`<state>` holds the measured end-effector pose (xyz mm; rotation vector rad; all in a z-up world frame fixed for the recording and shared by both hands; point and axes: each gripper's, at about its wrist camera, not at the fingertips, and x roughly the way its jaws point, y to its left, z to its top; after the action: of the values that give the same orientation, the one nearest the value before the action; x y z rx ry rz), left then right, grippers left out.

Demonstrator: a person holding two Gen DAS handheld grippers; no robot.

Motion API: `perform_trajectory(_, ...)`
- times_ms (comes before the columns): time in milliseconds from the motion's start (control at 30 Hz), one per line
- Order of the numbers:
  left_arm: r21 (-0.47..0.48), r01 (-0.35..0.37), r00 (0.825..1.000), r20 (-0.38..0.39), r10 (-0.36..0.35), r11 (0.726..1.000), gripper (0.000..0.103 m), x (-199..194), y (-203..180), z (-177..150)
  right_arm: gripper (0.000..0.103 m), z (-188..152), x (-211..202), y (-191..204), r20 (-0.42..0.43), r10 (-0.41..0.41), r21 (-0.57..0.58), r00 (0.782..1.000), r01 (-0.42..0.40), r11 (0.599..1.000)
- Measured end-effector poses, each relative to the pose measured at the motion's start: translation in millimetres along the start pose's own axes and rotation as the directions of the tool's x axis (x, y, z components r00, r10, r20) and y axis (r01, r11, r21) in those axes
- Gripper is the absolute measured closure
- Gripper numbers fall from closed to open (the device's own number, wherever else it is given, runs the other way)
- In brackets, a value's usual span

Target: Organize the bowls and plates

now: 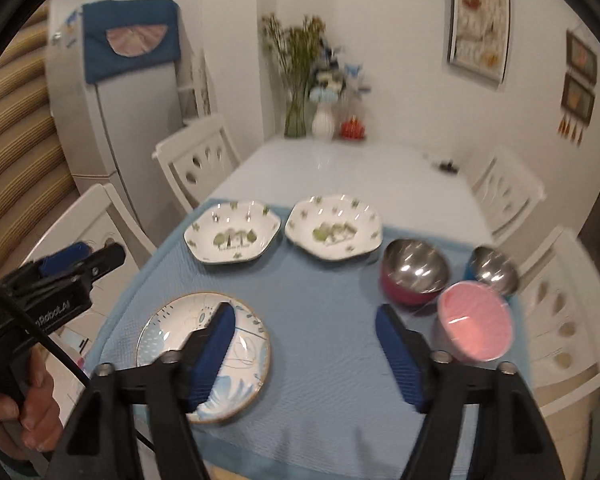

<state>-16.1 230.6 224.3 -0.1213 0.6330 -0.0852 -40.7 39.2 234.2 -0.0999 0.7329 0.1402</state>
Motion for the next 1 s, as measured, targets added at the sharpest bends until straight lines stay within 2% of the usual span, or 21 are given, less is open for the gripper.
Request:
perform_trajectory(100,-0.01,0.059,0.998,0.011,-0.058,0.998,0.038,-26,-20,0,0.032,-8,-24,-14,-0.027,-0.011,0.023,1.0,0.012,1.0)
perform_trajectory(200,-0.006,0.078,0.997,0.019,-0.078,0.997,0.036,-45,-37,-3,0.032,-21,-38,-30,-0.065,0.011,0.084,0.998,-0.006,0.996)
perform_trajectory(333,0.012,0.06,0.998,0.028,-0.061,0.998,0.03,-65,-52,-6,0.032,-37,-72,-42,0.009,-0.024,0.089,1.0,0.023,0.996)
perform_trajectory(400,0.018,0.055,0.998,0.037,-0.056,0.998,0.028,-73,-57,-4,0.025,-42,-90,-44,0.078,-0.068,0.086,0.995,0.061,0.994)
perform_trajectory(433,0.02,0.054,0.998,0.039,-0.055,0.998,0.027,-75,-58,-4,0.015,-42,-94,-46,0.095,-0.082,0.09,0.992,0.073,0.993)
perform_trajectory(467,0.021,0.053,0.998,0.041,-0.054,0.998,0.027,-77,-59,-2,0.012,-44,-99,-48,0.116,-0.093,0.097,0.989,0.082,0.992)
perform_trajectory(567,0.005,0.047,0.997,0.055,-0.047,0.999,0.022,-78,-55,2,0.012,-47,-102,-56,0.13,-0.06,0.127,0.99,0.044,0.991)
perform_trajectory(633,-0.029,0.042,0.997,0.059,-0.04,0.999,0.015,-74,-47,3,0.012,-46,-96,-60,0.096,-0.04,0.133,0.995,0.027,0.991)
perform_trajectory(767,-0.071,0.017,0.999,0.036,-0.014,0.997,0.015,-55,-22,6,0.012,-39,-70,-64,0.041,0.008,0.164,0.999,-0.014,0.986)
perform_trajectory(900,-0.082,0.0,1.0,-0.014,-0.001,0.997,0.015,-20,11,16,0.012,-16,-22,-56,-0.013,0.096,0.215,0.995,-0.091,0.972)
perform_trajectory(1000,-0.104,0.014,0.998,-0.059,-0.021,0.994,0.015,14,41,26,0.012,7,26,-43,-0.054,0.158,0.243,0.986,-0.141,0.96)
